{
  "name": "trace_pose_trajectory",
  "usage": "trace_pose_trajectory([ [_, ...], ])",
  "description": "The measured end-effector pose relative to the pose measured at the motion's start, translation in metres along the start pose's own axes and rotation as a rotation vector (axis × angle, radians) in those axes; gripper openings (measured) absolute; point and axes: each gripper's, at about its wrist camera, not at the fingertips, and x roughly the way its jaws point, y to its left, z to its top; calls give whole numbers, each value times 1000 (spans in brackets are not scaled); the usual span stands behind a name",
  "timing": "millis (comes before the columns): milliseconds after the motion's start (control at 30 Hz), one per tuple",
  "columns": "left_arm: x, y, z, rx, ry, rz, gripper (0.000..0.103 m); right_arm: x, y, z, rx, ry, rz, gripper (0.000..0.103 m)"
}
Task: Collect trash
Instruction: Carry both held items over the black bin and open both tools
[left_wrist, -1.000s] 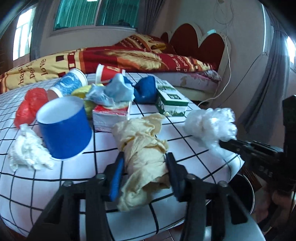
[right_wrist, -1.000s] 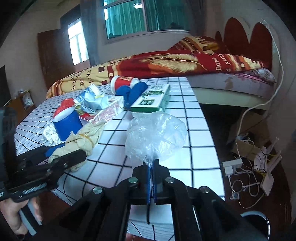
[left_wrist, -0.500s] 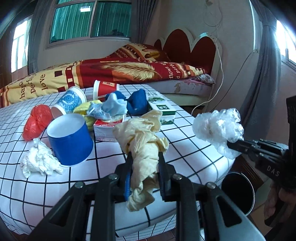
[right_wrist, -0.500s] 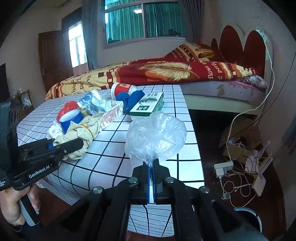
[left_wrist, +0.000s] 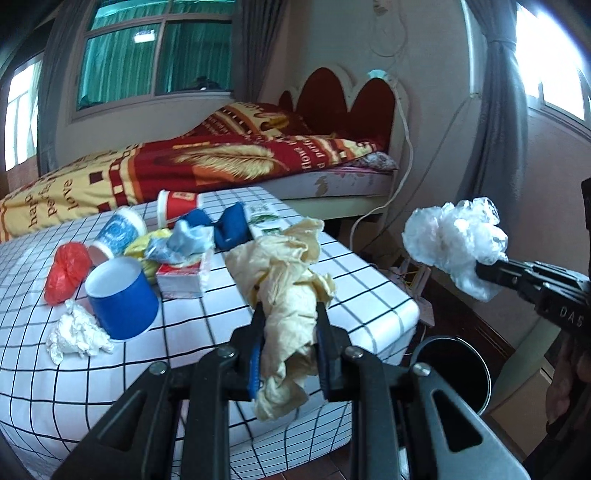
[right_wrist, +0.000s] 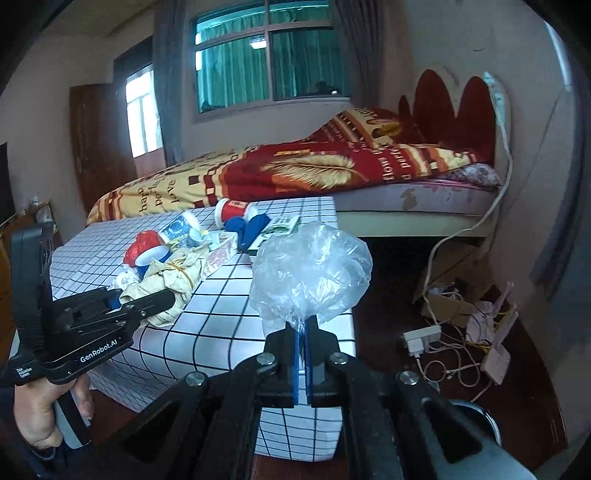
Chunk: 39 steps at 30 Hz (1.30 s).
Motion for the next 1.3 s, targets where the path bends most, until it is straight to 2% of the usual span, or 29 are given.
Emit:
trace_pose_trajectory([
  [467,14,-58,-1,90,14,-119,25,-25,-67,-35,128,36,-143,2],
  [733,29,-112,-10,177,51,-232,25,-38,-117,-58,212,72,-233,2],
  [1000,53,-172,-31,264,134,-349,25,-47,-153,-97,258,159,-289,2],
  [1300,100,-219,-73,325,300,-435,25,-41,-189,-151,310,279,-293,2],
])
